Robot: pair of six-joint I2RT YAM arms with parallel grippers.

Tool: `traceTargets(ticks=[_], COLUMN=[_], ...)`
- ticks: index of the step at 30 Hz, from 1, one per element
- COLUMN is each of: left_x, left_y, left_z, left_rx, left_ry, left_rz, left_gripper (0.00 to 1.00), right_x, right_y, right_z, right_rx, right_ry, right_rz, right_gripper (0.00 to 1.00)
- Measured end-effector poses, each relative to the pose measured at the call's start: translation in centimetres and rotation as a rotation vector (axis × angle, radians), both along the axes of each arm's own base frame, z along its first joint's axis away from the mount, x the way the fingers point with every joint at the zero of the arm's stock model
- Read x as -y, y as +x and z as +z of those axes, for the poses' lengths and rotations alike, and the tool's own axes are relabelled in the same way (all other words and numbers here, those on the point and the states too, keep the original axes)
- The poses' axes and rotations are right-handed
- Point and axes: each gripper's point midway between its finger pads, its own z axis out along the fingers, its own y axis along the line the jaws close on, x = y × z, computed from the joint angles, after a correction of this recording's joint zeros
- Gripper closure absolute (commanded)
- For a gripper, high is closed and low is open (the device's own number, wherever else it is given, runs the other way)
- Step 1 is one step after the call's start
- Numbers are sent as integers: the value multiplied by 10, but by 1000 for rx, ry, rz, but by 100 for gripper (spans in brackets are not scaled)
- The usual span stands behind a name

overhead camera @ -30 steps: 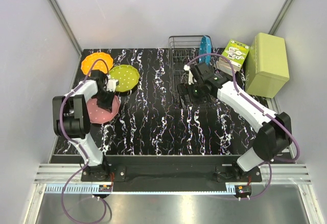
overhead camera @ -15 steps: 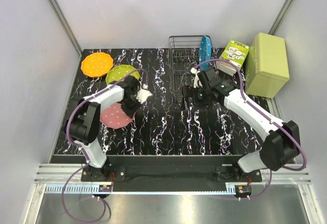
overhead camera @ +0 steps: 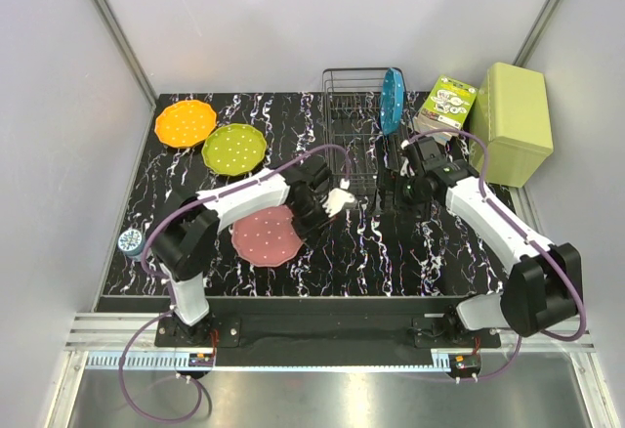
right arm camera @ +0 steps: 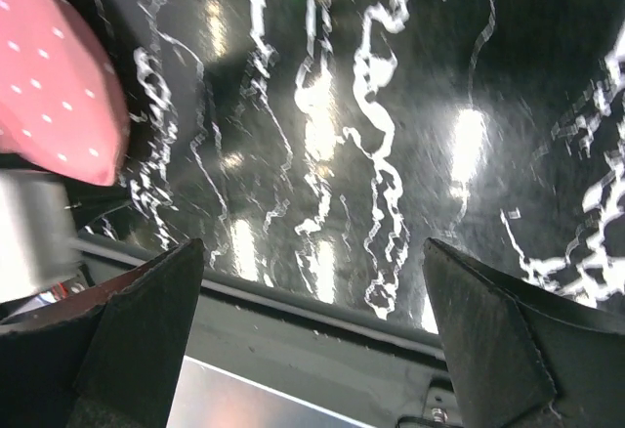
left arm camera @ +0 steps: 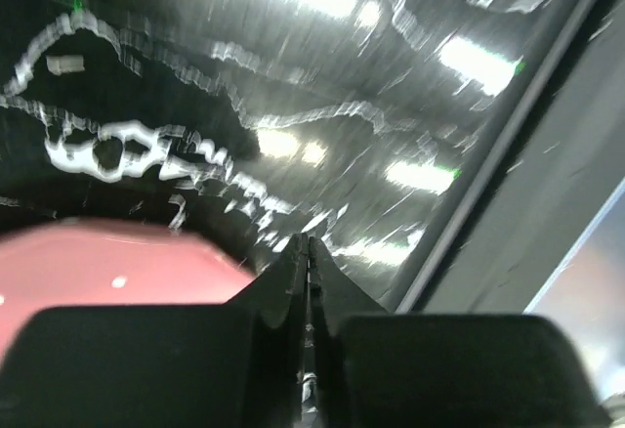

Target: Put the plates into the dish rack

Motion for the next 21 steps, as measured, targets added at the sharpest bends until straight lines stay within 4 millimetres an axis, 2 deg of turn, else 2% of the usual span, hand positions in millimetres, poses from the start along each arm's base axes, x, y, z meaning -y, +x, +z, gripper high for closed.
traceTargets(ticks=[3, 5, 6, 9, 11, 12, 13, 15, 19, 21], left_x=[12, 8, 1, -34, -74, -96, -116, -144, -164, -171], left_y=[5, 10, 19, 44, 69, 80, 88, 91, 75, 70], left_z=[13, 29, 37, 73, 95, 100, 100, 83, 31, 13], left_rx=[-1, 17, 38, 103, 142, 155, 157, 100, -86, -159], left_ry=[-43, -79, -103, -211, -286, -314, -331, -327, -245, -204], left_rz=[71, 159, 210, 463, 722, 849, 973, 1156, 1358, 1424], left_gripper=[54, 48, 41, 38, 34, 34, 33, 30, 30, 31], right_x=[7, 4, 0, -23, -39, -46, -52, -62, -77, -91], right_y=[-8, -10, -11, -11, -7, -4, -2, 4, 7, 9], right_z=[1, 9, 14, 23, 22, 18, 12, -4, -39, -41], right_rx=[1, 16, 20, 17, 3, -8, -20, -48, -103, -62], right_ry=[-18, 17, 46, 186, 269, 303, 334, 384, 449, 474], right_rz=[-12, 3, 12, 63, 94, 107, 113, 104, 52, 73], right_gripper=[0, 0, 4, 7, 7, 7, 7, 7, 9, 10])
